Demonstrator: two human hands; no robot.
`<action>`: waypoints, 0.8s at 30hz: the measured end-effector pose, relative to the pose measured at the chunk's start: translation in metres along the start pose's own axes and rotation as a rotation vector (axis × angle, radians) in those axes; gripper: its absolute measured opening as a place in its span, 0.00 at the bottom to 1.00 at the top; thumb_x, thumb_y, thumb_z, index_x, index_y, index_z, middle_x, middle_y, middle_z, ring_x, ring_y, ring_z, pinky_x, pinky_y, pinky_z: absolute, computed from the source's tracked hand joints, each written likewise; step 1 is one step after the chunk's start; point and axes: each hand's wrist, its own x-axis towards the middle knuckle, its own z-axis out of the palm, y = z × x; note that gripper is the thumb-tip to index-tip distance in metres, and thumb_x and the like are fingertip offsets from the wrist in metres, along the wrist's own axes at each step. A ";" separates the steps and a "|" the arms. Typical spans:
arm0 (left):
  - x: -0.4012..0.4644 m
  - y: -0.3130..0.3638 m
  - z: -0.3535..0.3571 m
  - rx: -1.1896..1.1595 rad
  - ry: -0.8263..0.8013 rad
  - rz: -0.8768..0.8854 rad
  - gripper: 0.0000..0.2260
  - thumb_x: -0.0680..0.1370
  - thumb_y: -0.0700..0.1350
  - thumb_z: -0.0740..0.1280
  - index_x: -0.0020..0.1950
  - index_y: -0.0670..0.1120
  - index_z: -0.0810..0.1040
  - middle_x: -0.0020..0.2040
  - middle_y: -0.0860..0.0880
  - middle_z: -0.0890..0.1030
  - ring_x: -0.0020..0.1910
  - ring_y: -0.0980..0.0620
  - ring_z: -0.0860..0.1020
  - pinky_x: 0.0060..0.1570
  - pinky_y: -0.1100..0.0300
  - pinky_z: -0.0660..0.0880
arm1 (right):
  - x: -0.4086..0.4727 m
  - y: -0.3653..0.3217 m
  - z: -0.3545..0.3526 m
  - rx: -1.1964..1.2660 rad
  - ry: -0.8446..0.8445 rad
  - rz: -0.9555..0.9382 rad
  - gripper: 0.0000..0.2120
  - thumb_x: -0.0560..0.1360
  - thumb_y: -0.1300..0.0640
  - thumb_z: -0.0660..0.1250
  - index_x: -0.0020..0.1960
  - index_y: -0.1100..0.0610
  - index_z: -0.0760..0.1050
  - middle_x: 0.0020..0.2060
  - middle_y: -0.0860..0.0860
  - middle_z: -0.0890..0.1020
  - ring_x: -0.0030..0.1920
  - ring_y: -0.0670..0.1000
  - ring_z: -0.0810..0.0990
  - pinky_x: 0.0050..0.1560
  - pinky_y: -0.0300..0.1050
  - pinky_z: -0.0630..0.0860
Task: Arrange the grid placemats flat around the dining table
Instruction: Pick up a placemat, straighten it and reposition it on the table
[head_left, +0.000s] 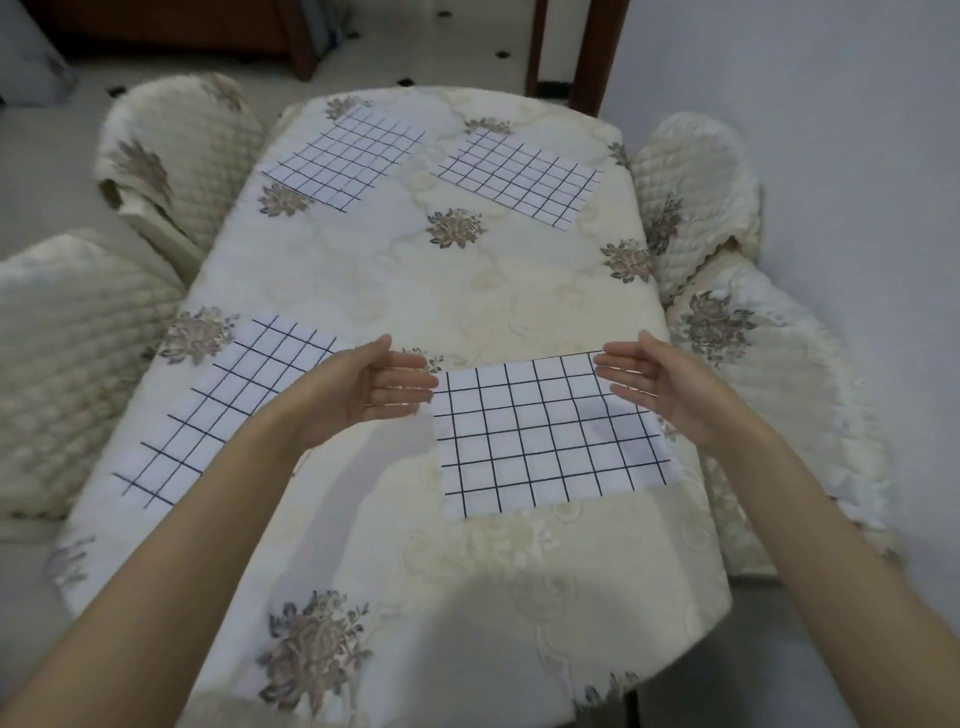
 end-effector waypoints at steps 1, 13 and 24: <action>-0.007 0.003 0.001 0.021 -0.004 0.013 0.21 0.84 0.53 0.54 0.62 0.39 0.76 0.57 0.40 0.83 0.57 0.42 0.82 0.56 0.51 0.79 | -0.005 -0.004 0.001 0.030 -0.019 -0.008 0.18 0.79 0.47 0.59 0.57 0.60 0.78 0.51 0.54 0.86 0.52 0.51 0.85 0.55 0.44 0.80; 0.073 -0.010 0.024 0.999 0.232 0.298 0.19 0.74 0.51 0.73 0.64 0.51 0.77 0.61 0.50 0.79 0.59 0.50 0.77 0.55 0.56 0.73 | 0.002 0.021 -0.019 0.160 0.222 0.071 0.12 0.81 0.52 0.59 0.52 0.58 0.78 0.47 0.52 0.85 0.47 0.49 0.85 0.45 0.40 0.81; 0.207 -0.023 0.092 1.600 -0.026 0.342 0.30 0.76 0.53 0.69 0.75 0.48 0.64 0.74 0.48 0.67 0.70 0.44 0.68 0.64 0.48 0.70 | -0.024 0.144 -0.011 0.506 0.603 0.421 0.10 0.78 0.64 0.60 0.38 0.59 0.70 0.34 0.54 0.70 0.35 0.51 0.71 0.40 0.45 0.75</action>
